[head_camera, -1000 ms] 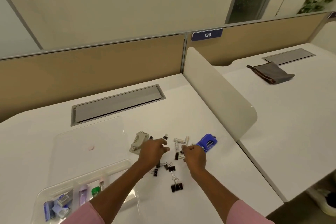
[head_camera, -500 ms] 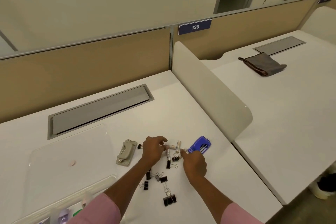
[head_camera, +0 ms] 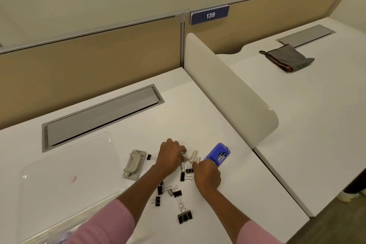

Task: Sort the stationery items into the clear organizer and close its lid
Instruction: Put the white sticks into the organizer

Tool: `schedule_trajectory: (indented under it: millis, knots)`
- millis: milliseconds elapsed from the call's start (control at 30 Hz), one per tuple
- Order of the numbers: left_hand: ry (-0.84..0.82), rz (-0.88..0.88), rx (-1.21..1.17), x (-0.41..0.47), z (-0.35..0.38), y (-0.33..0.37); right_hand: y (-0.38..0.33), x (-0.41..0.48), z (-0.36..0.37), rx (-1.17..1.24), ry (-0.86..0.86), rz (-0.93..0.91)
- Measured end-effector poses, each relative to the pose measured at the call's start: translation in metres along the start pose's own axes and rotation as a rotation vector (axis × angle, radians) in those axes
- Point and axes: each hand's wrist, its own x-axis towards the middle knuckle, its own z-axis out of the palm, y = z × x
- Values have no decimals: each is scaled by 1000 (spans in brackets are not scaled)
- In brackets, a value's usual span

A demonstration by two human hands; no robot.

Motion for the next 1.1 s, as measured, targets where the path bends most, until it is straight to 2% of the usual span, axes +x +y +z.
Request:
schedule_trajectory:
  millis: [200, 333, 567, 700, 867, 967, 1100]
  knots:
    - [-79, 81, 129, 8, -10, 8, -1, 3, -6, -13, -41, -16]
    - [-61, 128, 168, 5, -14, 8, 1, 5, -10, 155, -66, -63]
    - [71, -59, -133, -20, -21, 8, 0, 2, -31, 715, -250, 34]
    - [12, -227, -372, -38, -15, 8, -5, -1, -40, 1045, -496, 120]
    - [-19, -272, -488, -50, -12, 6, -11, -6, -43, 1266, -723, 194]
    - [-16, -297, -494, -55, -14, 2, -11, -5, -43, 1277, -783, 187]
    - [25, -464, -440, -56, -14, 4, -15, 1, -40, 1099, -637, 172]
